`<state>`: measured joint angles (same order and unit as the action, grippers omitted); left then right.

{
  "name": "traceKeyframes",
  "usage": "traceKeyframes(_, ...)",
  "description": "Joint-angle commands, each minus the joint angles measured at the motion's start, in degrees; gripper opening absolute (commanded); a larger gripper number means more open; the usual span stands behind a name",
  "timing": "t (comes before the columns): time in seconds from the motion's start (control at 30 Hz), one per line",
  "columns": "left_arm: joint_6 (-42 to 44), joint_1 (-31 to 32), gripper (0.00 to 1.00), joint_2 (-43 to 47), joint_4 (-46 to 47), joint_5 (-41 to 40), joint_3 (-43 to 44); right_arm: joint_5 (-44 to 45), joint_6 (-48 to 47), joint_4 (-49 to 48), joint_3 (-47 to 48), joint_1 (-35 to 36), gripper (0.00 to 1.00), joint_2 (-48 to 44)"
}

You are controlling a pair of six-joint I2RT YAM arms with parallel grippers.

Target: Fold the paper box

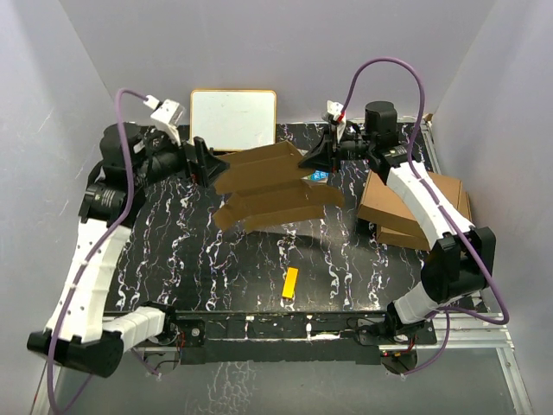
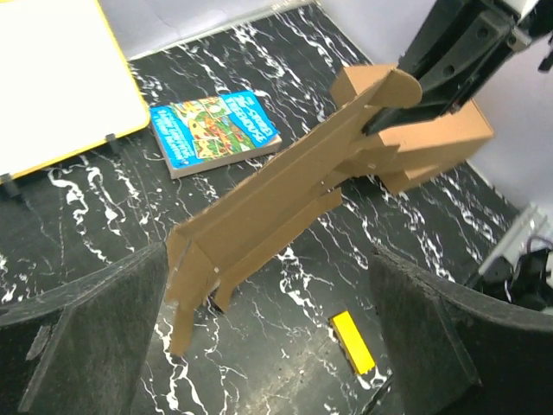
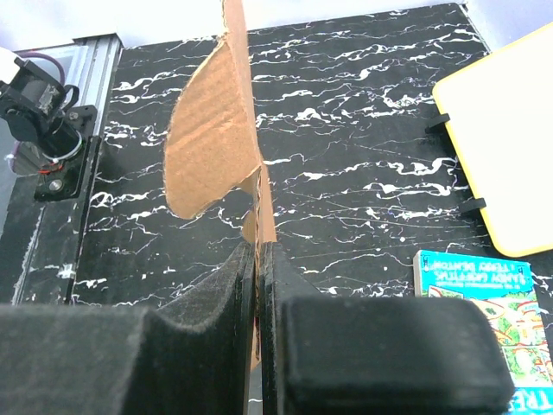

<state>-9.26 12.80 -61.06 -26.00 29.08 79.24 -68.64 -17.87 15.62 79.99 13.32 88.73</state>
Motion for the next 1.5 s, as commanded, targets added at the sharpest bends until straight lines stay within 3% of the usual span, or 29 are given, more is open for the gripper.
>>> traceKeyframes(0.0, 11.58, -0.33, 0.97, -5.01, -6.24, 10.66, 5.55, 0.82, -3.53, 0.51, 0.12, -0.44, 0.08, -2.87)
traceKeyframes(0.3, 24.21, -0.34, 0.97, -11.79, -6.56, 17.42, 10.02, 0.28, -3.48, 0.91, 0.05, -0.51, 0.08, -4.04)
traceKeyframes(0.5, 25.71, -0.37, 0.86, -15.78, -6.77, 25.64, 9.36, -0.49, -3.16, 0.91, 0.21, -0.53, 0.08, -4.18)
traceKeyframes(0.63, 26.64, -0.36, 0.78, -17.04, -5.4, 25.33, 8.25, -1.03, -2.96, 0.91, 0.34, -0.53, 0.08, -4.09)
traceKeyframes(0.8, 29.28, -0.38, 0.74, -19.36, -5.17, 23.57, 9.29, -1.37, -2.87, 0.91, 0.21, -0.52, 0.08, -4.24)
traceKeyframes(0.97, 32.69, -0.32, 0.63, -20.82, -5.99, 25.96, 9.04, -1.59, -2.79, 0.91, 0.22, -0.53, 0.08, -4.42)
traceKeyframes(1.17, 34.43, -0.39, 0.33, -19.96, -5.31, 26.84, 5.84, -1.78, -2.79, 0.91, 0.1, -0.59, 0.08, -4.62)
traceKeyframes(1.37, 35.09, -0.34, 0.32, -20.08, -5.68, 27.08, 5.57, -2.02, -2.7, 0.91, 0.08, -0.64, 0.08, -4.7)
traceKeyframes(1.47, 35.25, -0.36, 0.23, -20.53, -5.84, 27.73, 5.9, -2.02, -2.7, 0.86, 0.0, -0.58, 0.08, -4.93)
